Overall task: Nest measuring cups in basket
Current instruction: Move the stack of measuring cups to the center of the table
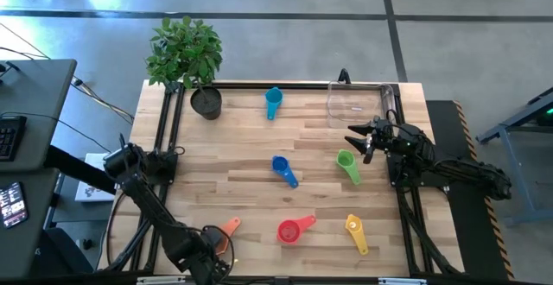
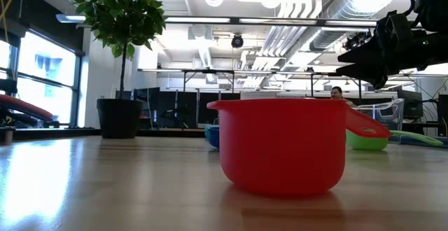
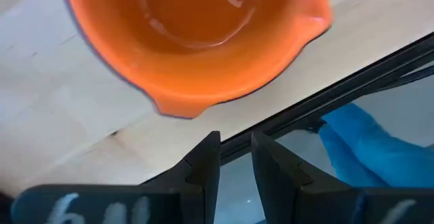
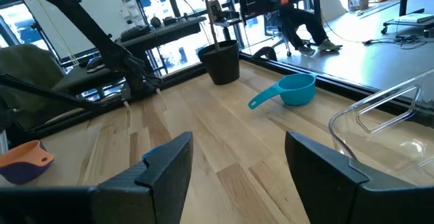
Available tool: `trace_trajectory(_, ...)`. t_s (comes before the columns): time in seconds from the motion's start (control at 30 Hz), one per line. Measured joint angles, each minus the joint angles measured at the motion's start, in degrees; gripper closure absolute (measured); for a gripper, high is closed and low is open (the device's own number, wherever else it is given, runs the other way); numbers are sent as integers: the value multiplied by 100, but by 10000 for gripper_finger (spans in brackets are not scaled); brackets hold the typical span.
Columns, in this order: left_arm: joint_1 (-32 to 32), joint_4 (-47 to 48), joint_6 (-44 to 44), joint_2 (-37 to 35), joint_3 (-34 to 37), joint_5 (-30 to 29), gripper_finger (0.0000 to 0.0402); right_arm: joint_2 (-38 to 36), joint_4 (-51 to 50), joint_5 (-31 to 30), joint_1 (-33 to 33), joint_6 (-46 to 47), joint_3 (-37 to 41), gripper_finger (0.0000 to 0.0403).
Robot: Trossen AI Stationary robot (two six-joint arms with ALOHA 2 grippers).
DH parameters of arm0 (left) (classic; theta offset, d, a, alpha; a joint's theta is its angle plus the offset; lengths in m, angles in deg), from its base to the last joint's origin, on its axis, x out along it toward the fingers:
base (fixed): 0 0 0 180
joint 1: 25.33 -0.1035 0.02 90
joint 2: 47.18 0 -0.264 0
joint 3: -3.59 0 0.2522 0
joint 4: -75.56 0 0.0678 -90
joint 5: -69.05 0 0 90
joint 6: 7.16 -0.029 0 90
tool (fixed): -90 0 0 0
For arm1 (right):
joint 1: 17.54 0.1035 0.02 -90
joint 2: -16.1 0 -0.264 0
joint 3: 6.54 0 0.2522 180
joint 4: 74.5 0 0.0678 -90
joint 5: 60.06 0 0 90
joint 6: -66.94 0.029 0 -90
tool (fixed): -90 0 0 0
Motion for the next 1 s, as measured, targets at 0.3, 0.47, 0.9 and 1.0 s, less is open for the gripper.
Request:
trace_trajectory(0.3, -328, 295, -508, 0, 0, 3, 328, 0, 0, 0, 1, 0, 0, 178)
trace_trajectory(0.47, -574, 311, -894, 0, 0, -62, 328, 0, -2, -1, 0, 1, -1, 178)
trace_trajectory(0.9, -1388, 830, -2167, 0, -2, -98, 328, 0, -1, 1, -1, 1, -1, 178)
trace_trajectory(1.0, -1593, 830, -2504, 0, -2, -125, 328, 0, -2, 1, -1, 1, 1, 178)
